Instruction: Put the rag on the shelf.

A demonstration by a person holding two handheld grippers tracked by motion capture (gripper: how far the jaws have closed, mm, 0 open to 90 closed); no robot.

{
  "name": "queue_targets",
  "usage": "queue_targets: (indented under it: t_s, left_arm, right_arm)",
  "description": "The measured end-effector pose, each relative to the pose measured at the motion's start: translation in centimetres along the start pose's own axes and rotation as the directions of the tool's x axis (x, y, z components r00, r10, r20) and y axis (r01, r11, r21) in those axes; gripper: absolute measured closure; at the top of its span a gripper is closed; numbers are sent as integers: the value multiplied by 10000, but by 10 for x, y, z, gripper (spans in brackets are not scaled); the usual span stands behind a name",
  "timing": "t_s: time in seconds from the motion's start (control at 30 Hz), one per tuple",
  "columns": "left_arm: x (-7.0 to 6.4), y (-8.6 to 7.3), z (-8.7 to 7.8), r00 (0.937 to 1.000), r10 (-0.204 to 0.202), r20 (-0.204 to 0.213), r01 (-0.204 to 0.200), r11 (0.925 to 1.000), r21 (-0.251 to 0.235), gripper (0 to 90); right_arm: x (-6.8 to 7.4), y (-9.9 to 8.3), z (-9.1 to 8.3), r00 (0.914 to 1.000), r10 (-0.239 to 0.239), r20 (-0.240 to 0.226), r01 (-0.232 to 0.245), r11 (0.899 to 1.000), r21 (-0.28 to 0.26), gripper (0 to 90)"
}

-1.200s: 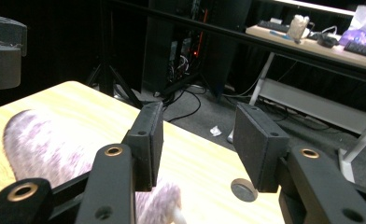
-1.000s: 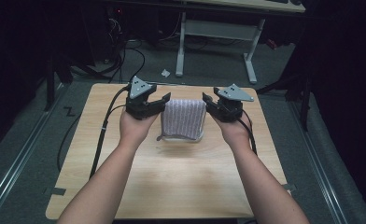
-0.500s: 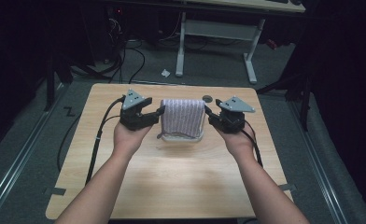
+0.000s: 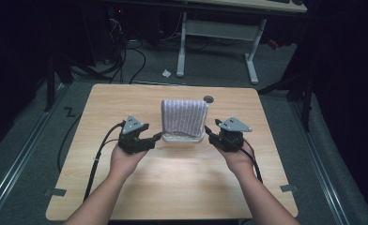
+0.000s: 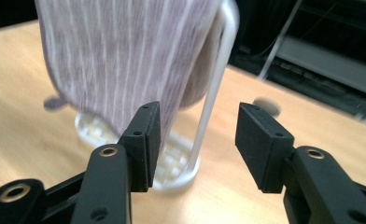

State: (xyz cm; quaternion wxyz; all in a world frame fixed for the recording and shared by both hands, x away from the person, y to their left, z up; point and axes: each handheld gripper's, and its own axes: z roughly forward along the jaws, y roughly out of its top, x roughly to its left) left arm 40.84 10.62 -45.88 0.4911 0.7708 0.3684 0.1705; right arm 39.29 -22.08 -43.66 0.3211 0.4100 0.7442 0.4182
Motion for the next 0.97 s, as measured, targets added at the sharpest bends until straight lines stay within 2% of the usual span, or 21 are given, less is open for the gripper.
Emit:
queue_targets:
  t_s: [0.13,0.2,0.27,0.33,0.37,0.4,0.43,0.47,0.5,0.53,0.57,0.6,0.63,0.67,0.73,0.77,0.8,0.9,0.97]
  left_arm:
    - [-2,-29,2,9998,147,116,-156,9967,795,360]
    - [-3,-43,0,9997,256,-26,-252,9938,1080,361]
    - [-5,-58,-3,9991,413,-126,-390,9880,1495,361]
    - [-6,-73,-11,9989,466,-56,-448,9828,1793,352]
    - [-7,-81,-18,9994,350,45,-352,9818,1869,350]
    - [-8,-89,-27,9995,3,311,-63,9811,1932,342]
    - [-11,-98,-38,9975,-372,607,260,9841,1759,334]
    - [-15,-108,-52,9960,-582,678,466,9859,1607,337]
    - [-16,-108,-57,9933,-682,930,497,9809,1882,346]
    - [-19,-106,-65,9946,-403,961,208,9804,1960,320]
    - [-21,-106,-71,9977,-103,671,-15,9849,1732,318]
    - [-19,-107,-74,9990,17,450,-92,9860,1664,333]
    - [-16,-108,-73,9995,-65,315,7,9836,1805,338]
    - [-12,-109,-71,9991,-236,358,165,9819,1887,338]
    - [-7,-110,-67,9971,-553,529,436,9784,2019,336]
    - [-7,-110,-65,9979,-469,449,369,9787,2021,333]
    - [-7,-110,-65,9985,-380,387,294,9787,2030,333]
    - [-7,-110,-64,9981,-439,426,344,9788,2017,328]
    - [-7,-110,-64,9986,-392,366,311,9790,2013,320]
  right_arm:
    - [7,-22,1,9998,102,-141,-99,9996,259,500]
    - [11,-33,1,9998,27,-180,-19,9991,428,499]
    - [15,-44,0,9996,128,-271,-112,9982,594,497]
    - [20,-58,-2,9992,253,-317,-222,9952,953,492]
    - [22,-65,-4,9990,272,-359,-233,9941,1055,488]
    - [25,-72,-8,9988,301,-396,-253,9929,1160,480]
    - [27,-79,-14,9985,323,-448,-266,9923,1214,477]
    - [29,-86,-21,9980,352,-532,-285,9921,1225,474]
    - [30,-98,-32,9975,336,-618,-255,9917,1264,479]
    - [30,-104,-39,9974,277,-658,-191,9915,1284,498]
    - [28,-110,-48,9952,372,-905,-219,9860,1652,462]
    - [25,-111,-54,9948,386,-947,-212,9837,1787,452]
    - [22,-114,-59,9969,308,-720,-182,9855,1685,466]
    - [19,-117,-62,9980,324,-548,-229,9858,1663,468]
    - [13,-120,-60,9961,730,-486,-634,9822,1770,464]
    - [12,-121,-58,9946,930,-470,-831,9801,1804,464]
    - [11,-122,-57,9943,981,-424,-886,9787,1854,463]
    - [13,-122,-57,9943,973,-437,-881,9802,1772,463]
    - [16,-123,-58,9956,815,-453,-723,9816,1770,461]
